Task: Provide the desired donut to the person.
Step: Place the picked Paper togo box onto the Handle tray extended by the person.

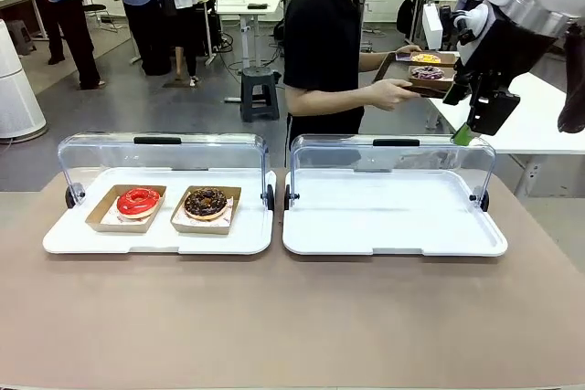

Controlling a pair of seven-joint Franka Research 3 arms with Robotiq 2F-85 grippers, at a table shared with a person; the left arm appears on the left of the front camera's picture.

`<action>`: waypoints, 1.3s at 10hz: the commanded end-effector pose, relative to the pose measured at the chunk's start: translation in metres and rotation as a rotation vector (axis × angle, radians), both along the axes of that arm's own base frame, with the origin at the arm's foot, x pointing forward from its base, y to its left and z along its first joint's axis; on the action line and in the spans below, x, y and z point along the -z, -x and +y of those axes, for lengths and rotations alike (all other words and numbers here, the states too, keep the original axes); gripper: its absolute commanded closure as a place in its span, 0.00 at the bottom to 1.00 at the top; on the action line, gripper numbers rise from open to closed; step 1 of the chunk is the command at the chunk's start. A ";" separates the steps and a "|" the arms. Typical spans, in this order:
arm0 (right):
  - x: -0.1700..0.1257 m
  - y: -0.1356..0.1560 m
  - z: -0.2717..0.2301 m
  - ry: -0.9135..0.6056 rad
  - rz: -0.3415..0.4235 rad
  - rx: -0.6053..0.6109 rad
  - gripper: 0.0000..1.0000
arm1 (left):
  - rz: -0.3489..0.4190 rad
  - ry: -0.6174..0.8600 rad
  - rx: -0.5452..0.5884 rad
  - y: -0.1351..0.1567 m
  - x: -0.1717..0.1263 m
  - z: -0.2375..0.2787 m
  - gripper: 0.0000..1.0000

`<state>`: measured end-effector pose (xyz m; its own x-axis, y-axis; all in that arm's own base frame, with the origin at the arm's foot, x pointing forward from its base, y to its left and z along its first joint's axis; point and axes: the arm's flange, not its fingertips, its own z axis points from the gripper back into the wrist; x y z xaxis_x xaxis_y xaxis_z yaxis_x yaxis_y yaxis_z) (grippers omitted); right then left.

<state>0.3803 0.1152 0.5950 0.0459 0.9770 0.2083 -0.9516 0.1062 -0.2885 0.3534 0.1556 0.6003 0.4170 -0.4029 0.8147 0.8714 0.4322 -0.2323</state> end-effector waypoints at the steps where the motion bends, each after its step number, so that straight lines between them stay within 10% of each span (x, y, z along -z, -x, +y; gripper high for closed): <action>1: 0.000 0.000 -0.001 -0.001 0.000 0.003 0.00 | -0.005 -0.002 0.010 0.001 0.000 0.002 0.00; 7: 0.000 0.000 0.000 0.000 0.000 0.000 0.00 | -0.005 -0.002 0.010 0.001 0.000 0.002 0.00; 13: -0.030 -0.011 -0.188 -0.730 0.152 0.058 0.00 | -0.005 -0.002 0.010 0.001 0.000 0.002 0.00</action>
